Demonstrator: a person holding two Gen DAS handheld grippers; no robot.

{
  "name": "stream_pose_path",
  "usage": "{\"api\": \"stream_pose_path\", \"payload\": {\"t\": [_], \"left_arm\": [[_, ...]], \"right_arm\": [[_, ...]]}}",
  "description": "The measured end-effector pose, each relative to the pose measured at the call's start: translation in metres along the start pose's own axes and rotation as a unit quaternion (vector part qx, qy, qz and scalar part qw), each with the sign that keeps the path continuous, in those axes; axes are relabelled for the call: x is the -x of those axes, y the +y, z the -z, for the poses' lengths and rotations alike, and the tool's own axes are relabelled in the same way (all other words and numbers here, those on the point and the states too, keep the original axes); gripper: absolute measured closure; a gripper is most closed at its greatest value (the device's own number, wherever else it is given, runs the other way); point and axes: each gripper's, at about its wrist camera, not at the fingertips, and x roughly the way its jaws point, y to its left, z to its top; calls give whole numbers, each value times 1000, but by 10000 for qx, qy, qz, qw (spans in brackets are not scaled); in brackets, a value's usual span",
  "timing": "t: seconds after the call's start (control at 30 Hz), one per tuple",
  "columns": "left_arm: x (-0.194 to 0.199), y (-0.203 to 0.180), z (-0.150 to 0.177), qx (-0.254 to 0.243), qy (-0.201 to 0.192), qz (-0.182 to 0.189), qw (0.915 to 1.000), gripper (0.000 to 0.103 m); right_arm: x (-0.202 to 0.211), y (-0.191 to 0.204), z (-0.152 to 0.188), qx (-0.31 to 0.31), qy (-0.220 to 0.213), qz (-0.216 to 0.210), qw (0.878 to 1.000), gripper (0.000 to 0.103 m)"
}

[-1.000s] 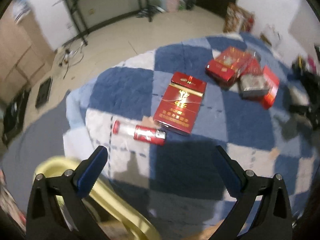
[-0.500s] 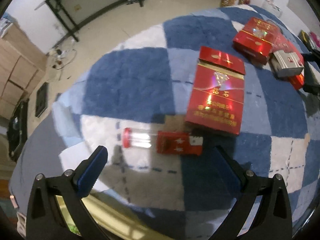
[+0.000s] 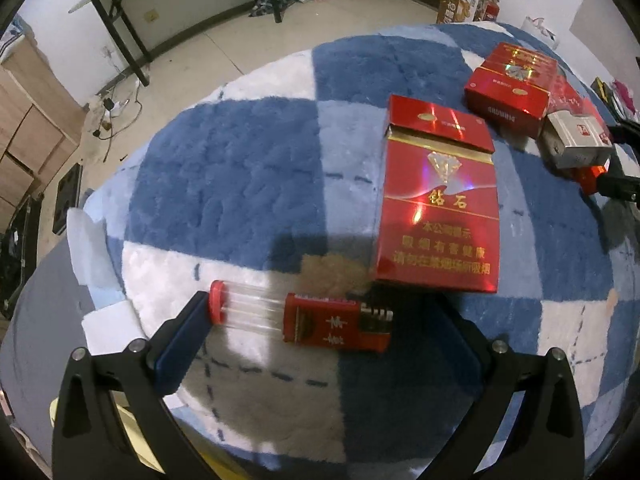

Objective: Organize rigid objects
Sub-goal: 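Grasp the red-capped glass tube with the left tool while the right tool grasps the Double Happiness box, then carry the tube and box into the yellow tray and open both tools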

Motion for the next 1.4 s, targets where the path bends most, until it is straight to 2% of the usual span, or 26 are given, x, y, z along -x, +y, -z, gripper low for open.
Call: {"api": "stream_pose_path", "payload": {"t": [0.07,0.17,0.27,0.3,0.33,0.5,0.7,0.8,0.9,1.0,1.13,1.27,1.33,1.4], "left_arm": [[2,-1,2,47,13,54,10000,6],[7,-3,4,173,-44,137,9997,20],[10,-8,7,332,-110,44,9994,20],[11,-9,8,394,-131,25,9991,20],[13,-9,9,468,-159,-2,9988,20],[32,-12,17,795,-250,-45,9965,20],[75,-9,30,930,-578,-145,9939,20],[104,3,42,1210,-765,-293,9893,20],[128,22,52,1535,-915,-311,9834,20],[162,44,73,1955,-1171,-371,9730,20],[201,90,109,2614,-1390,-586,9534,20],[213,129,147,3250,-1451,-785,9312,20],[211,140,163,3446,-1388,-816,9248,20],[205,146,178,3529,-1282,-841,9230,20]], "right_arm": [[-2,3,-1,-92,17,-5,10000,0],[-13,11,-3,55,159,256,9995,0],[-18,18,-5,162,200,448,9987,1],[-17,18,-6,187,198,516,9983,4],[-16,18,-6,220,176,618,9977,12],[-3,12,1,352,148,564,9977,13],[29,-15,22,295,97,747,9967,13],[52,-21,30,289,-73,835,9961,13],[77,-9,28,349,-346,719,9962,13],[99,24,21,738,-609,523,9940,13],[122,101,13,1449,-908,-2,9853,13],[132,187,9,1945,-926,-649,9744,13],[132,226,10,2253,-886,-858,9665,13],[130,266,13,2521,-825,-1053,9584,13]]}}
